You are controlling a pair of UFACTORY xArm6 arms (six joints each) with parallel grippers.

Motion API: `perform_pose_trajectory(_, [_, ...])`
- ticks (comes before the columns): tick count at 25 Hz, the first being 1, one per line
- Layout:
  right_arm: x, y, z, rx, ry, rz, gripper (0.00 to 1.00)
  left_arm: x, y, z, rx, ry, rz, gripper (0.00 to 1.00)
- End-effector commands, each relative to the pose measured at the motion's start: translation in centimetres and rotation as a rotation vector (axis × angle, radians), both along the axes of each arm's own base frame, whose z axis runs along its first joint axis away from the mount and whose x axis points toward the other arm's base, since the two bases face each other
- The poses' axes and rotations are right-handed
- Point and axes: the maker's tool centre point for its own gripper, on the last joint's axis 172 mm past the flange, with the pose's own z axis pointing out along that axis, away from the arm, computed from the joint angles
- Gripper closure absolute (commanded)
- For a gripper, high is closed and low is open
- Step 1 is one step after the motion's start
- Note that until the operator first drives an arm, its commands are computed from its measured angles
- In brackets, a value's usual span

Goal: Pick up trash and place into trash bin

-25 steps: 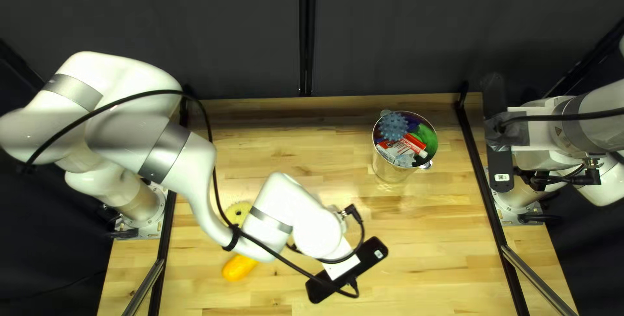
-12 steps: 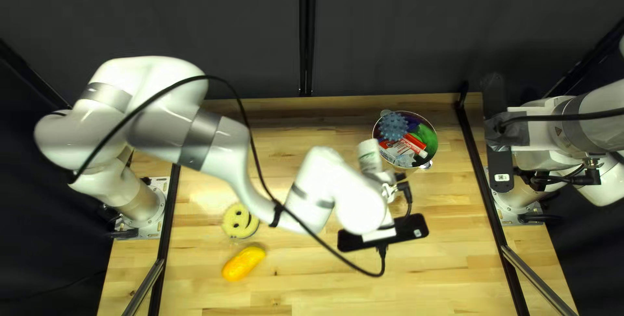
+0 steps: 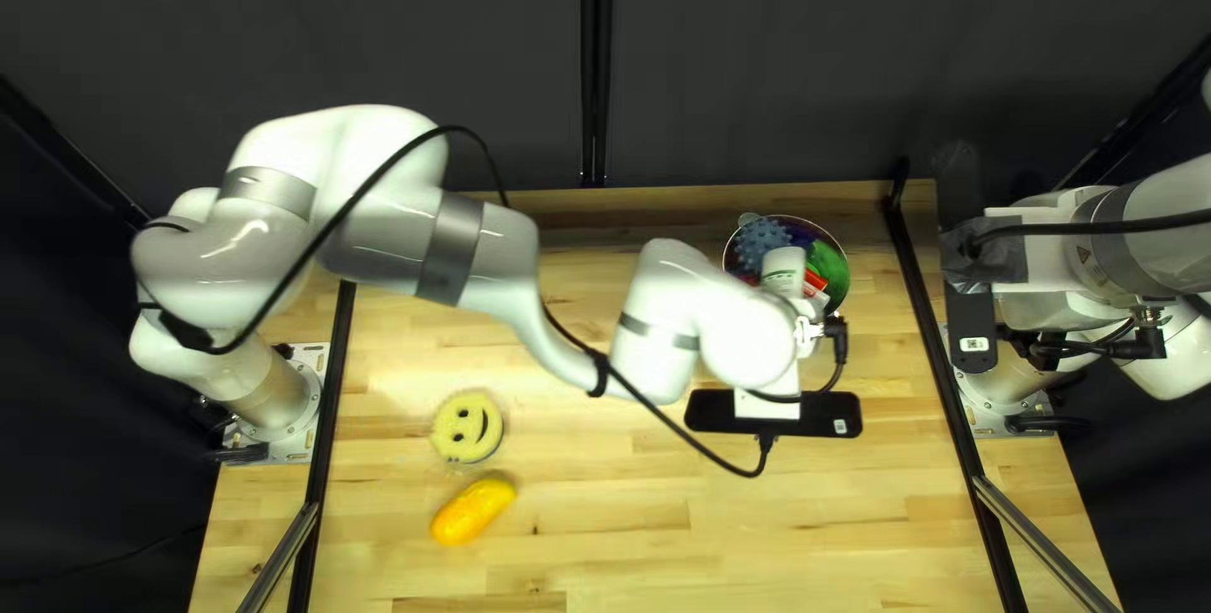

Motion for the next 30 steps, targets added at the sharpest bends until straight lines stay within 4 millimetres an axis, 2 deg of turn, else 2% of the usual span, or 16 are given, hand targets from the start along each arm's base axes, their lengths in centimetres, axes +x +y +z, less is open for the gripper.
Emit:
perform_pose_trajectory(1, [0.0, 0.0, 0.0, 0.000, 0.000, 0.000, 0.00, 0.3, 0.8, -0.2, -0.022, -0.008, -0.036, 1.00])
perform_pose_trajectory(2, [0.0, 0.0, 0.0, 0.000, 0.000, 0.000, 0.00, 0.3, 0.9, -0.3, -0.025, -0.008, -0.039, 0.98])
perform_pose_trajectory(3, [0.0, 0.0, 0.0, 0.000, 0.000, 0.000, 0.00, 0.2, 1.1, -0.4, -0.032, -0.011, -0.046, 0.73])
perform_pose_trajectory(4, [0.0, 0.0, 0.0, 0.000, 0.000, 0.000, 0.00, 0.2, 1.2, -0.4, -0.036, -0.012, -0.049, 0.28])
perform_pose_trajectory(5, [0.0, 0.0, 0.0, 0.000, 0.000, 0.000, 0.00, 0.0, 1.4, -0.3, -0.046, -0.015, -0.056, 0.02])
perform_pose_trajectory(7, [0.0, 0.0, 0.0, 0.000, 0.000, 0.000, 0.00, -0.4, 1.6, -0.2, -0.059, -0.018, -0.064, 0.00])
perform_pose_trajectory(12, [0.0, 0.0, 0.0, 0.000, 0.000, 0.000, 0.00, -4.4, 0.5, 0.5, -0.137, 0.002, -0.052, 0.00])
perform_pose_trajectory(13, [0.0, 0.0, 0.0, 0.000, 0.000, 0.000, 0.00, -6.1, -0.5, 0.5, -0.175, 0.025, -0.030, 0.00])
perform_pose_trajectory(17, [0.0, 0.0, 0.0, 0.000, 0.000, 0.000, 0.00, -9.9, -3.4, -0.7, -0.280, 0.113, 0.069, 0.00])
perform_pose_trajectory(21, [0.0, 0.0, 0.0, 0.000, 0.000, 0.000, 0.00, -15.9, -7.8, -3.7, -0.362, 0.225, 0.236, 0.00])
perform_pose_trajectory(26, [0.0, 0.0, 0.0, 0.000, 0.000, 0.000, 0.00, -21.6, -11.1, -8.3, -0.398, 0.307, 0.404, 0.00])
perform_pose_trajectory(27, [0.0, 0.0, 0.0, 0.000, 0.000, 0.000, 0.00, -22.1, -11.4, -8.7, -0.400, 0.314, 0.424, 0.00])
perform_pose_trajectory(28, [0.0, 0.0, 0.0, 0.000, 0.000, 0.000, 0.00, -23.6, -12.1, -10.0, -0.401, 0.326, 0.469, 0.00])
perform_pose_trajectory(30, [0.0, 0.0, 0.0, 0.000, 0.000, 0.000, 0.00, -25.5, -12.5, -11.4, -0.405, 0.339, 0.525, 0.00])
